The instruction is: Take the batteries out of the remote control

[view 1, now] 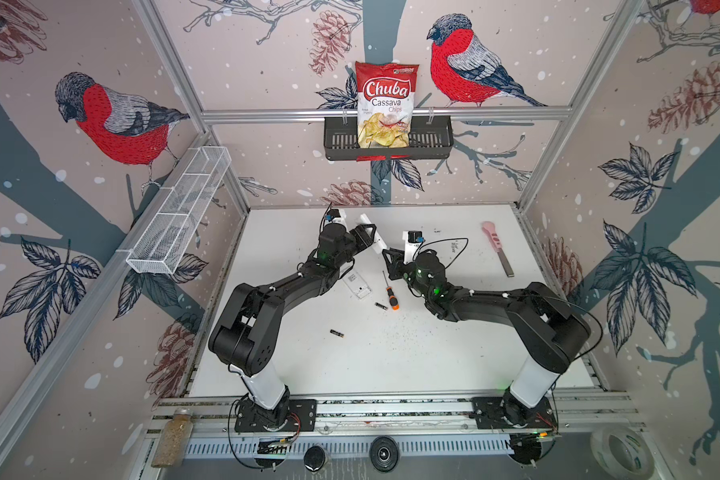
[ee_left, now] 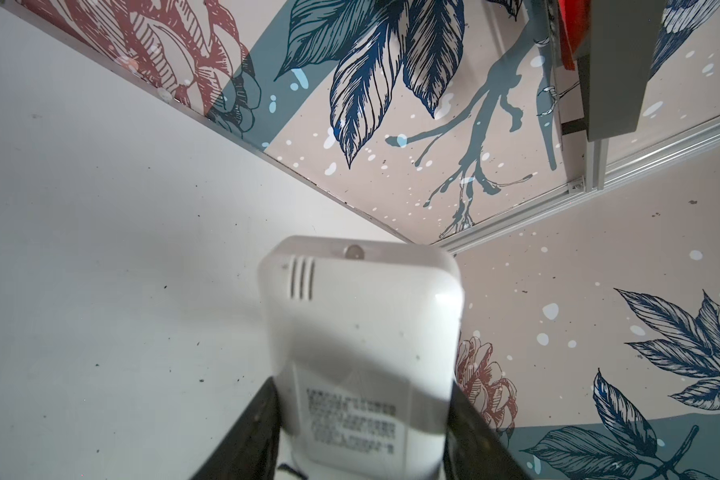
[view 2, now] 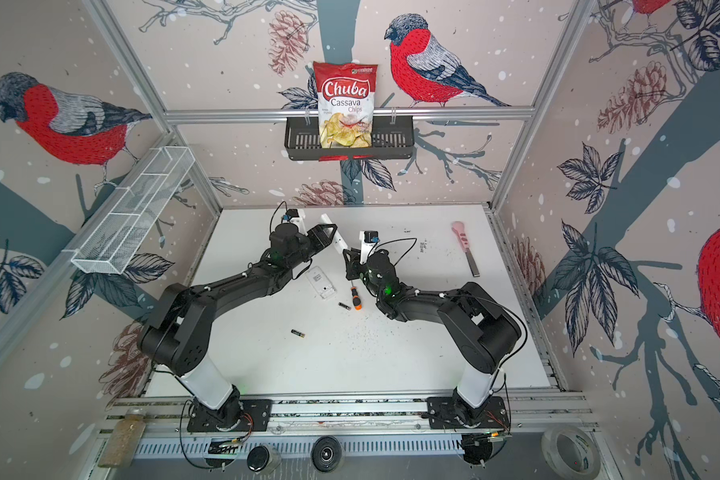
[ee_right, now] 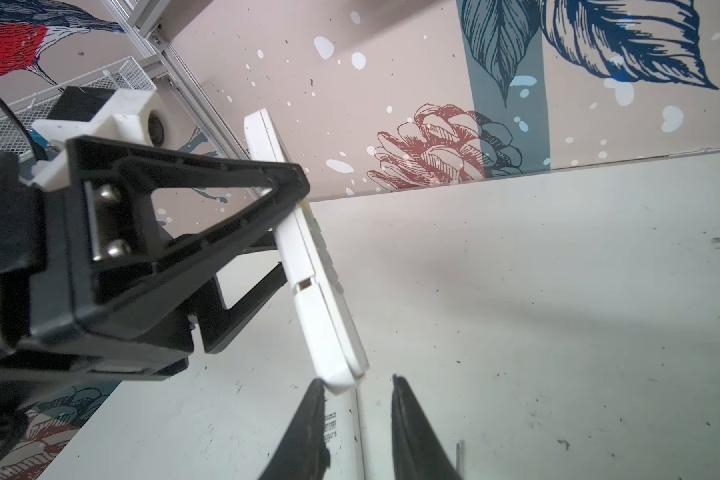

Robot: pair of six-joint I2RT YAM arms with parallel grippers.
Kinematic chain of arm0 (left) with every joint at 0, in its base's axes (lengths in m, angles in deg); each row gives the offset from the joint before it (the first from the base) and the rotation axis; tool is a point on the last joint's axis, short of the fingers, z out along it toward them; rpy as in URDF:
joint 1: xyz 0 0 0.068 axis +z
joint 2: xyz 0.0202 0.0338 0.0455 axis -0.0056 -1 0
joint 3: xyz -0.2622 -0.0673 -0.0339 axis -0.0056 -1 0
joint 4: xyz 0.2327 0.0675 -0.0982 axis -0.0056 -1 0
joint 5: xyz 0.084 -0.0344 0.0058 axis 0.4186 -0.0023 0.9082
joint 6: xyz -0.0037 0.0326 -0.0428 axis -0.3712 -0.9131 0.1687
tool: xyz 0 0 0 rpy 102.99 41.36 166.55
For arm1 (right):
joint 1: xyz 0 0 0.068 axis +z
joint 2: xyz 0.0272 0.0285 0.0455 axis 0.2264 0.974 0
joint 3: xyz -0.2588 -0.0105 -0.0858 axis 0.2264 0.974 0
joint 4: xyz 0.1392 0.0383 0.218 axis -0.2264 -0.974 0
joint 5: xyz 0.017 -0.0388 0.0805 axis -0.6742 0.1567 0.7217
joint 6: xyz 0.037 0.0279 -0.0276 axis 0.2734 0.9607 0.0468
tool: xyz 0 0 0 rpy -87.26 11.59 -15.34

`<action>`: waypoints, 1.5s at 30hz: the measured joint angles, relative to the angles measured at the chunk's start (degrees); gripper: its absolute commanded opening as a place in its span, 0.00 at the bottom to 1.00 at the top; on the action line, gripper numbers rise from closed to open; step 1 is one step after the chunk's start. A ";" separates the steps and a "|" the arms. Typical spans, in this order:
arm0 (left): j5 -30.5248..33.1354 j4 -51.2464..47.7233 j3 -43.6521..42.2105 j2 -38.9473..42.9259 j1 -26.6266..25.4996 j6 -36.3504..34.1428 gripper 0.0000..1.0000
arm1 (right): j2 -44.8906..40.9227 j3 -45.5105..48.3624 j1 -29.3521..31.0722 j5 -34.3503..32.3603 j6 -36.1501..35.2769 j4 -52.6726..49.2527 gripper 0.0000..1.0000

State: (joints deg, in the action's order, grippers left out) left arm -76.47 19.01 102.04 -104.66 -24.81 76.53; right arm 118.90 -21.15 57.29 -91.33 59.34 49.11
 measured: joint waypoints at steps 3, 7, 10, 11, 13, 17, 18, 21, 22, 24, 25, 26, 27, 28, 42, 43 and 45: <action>0.00 0.11 0.00 -0.02 0.00 0.63 0.38 | 0.57 -0.37 0.00 0.66 0.90 0.61 0.27; 0.00 0.11 -0.04 -0.02 -0.04 0.70 0.38 | 1.27 -0.81 0.00 1.33 1.20 1.14 0.25; 0.00 0.11 -0.04 -0.02 -0.04 0.81 0.38 | 1.46 -0.83 -0.02 1.77 1.22 1.36 0.24; 0.00 0.11 -0.04 -0.02 -0.04 0.81 0.38 | 1.49 -0.85 -0.02 2.12 1.22 1.44 0.23; 0.15 0.13 -0.09 -0.02 -0.04 0.85 0.37 | 1.49 -0.94 -0.04 2.43 1.25 1.53 0.22; 0.35 0.37 -0.20 -0.13 -0.04 1.03 0.37 | 1.49 -0.96 -0.04 2.73 1.25 1.53 0.21; 0.35 0.52 -0.20 -0.22 -0.04 1.03 0.37 | 1.49 -0.96 -0.04 2.75 1.25 1.53 0.21; 0.72 0.66 -0.22 -0.37 -0.04 1.11 0.37 | 1.53 -0.96 -0.07 2.93 1.25 1.53 0.22; 1.01 0.70 -0.22 -0.42 -0.04 1.09 0.37 | 1.60 -0.98 -0.07 2.93 1.25 1.53 0.22; 1.07 0.83 -0.22 -0.48 -0.07 1.14 0.37 | 1.75 -1.16 -0.13 2.93 1.27 1.53 0.22; 1.16 0.85 -0.22 -0.48 -0.07 1.14 0.37 | 1.84 -1.27 -0.15 2.93 1.29 1.53 0.21; 1.27 0.90 -0.22 -0.48 -0.11 1.14 0.37 | 1.92 -1.38 -0.15 2.93 1.42 1.53 0.21; 1.33 0.94 -0.22 -0.52 -0.11 1.14 0.37 | 2.01 -1.44 -0.17 2.93 1.40 1.55 0.20; 1.38 0.94 -0.22 -0.55 -0.11 1.16 0.37 | 2.03 -1.49 -0.15 3.02 1.42 1.53 0.20; 1.70 1.40 -0.24 -1.18 -0.11 1.18 0.37 | 1.70 -1.11 0.00 4.22 2.25 1.51 0.17; 1.73 1.40 -0.26 -1.20 -0.11 1.18 0.37 | 1.70 -1.11 0.02 4.26 2.25 1.51 0.17; 1.75 1.40 -0.28 -1.20 -0.11 1.16 0.37 | 1.70 -1.14 0.07 4.48 2.25 1.51 0.18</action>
State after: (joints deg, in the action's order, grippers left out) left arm -74.72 20.41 101.76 -105.86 -24.91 77.69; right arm 120.60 -22.28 57.36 -86.85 61.60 50.61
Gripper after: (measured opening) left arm 0.559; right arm 0.169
